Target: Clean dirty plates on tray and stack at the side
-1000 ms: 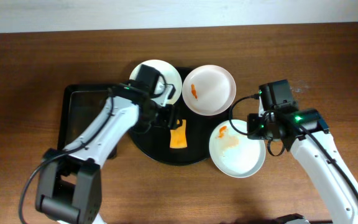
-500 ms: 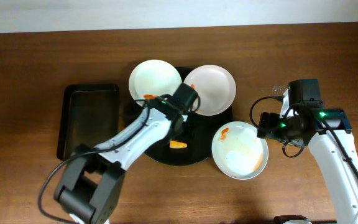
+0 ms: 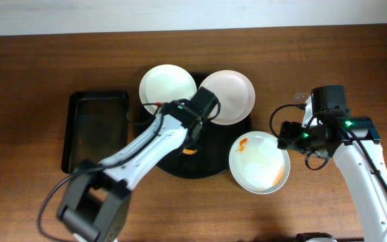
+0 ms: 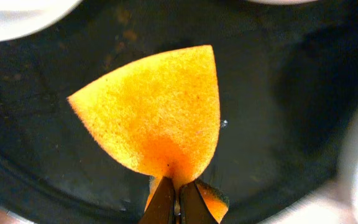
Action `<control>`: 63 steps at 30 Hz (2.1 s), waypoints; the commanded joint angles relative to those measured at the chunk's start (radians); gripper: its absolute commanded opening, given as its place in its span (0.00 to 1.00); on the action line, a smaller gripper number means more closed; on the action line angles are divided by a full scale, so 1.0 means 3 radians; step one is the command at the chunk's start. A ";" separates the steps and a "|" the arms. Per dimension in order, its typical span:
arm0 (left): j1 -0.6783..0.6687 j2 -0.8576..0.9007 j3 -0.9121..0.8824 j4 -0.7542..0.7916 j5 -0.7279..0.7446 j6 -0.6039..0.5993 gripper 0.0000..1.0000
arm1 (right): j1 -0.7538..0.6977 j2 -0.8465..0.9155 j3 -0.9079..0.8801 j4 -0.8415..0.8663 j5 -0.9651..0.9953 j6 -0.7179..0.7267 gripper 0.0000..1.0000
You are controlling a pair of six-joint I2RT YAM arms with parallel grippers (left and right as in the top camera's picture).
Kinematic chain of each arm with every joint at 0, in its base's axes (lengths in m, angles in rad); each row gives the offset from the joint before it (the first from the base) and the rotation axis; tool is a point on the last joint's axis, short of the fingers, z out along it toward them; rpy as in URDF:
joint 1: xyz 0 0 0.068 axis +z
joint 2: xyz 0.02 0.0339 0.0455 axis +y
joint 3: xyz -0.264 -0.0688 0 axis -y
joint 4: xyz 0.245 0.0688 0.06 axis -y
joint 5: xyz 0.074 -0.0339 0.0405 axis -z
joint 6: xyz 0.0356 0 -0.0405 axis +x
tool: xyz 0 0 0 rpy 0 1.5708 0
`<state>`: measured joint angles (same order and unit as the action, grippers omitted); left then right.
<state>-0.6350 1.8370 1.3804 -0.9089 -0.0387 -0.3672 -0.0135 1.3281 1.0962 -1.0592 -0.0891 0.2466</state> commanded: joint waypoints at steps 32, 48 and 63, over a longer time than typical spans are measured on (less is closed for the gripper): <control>0.1925 -0.0224 -0.0454 0.0235 0.4096 0.1376 0.00 | -0.0015 0.0011 0.0066 0.0013 -0.0029 -0.0024 0.80; 0.1514 0.0278 -0.0454 0.0586 0.4067 0.1241 0.01 | -0.0023 0.1072 0.0019 0.0145 -0.0017 -0.0488 0.66; 0.1514 0.0278 -0.0454 0.0650 0.4012 0.1241 0.00 | -0.0097 0.1124 -0.0707 0.0553 -0.0014 -0.0120 0.50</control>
<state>-0.1783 1.9179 1.2461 -0.7166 1.1591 0.0067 -0.0360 1.6581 0.9337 -0.9241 -0.0925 0.1535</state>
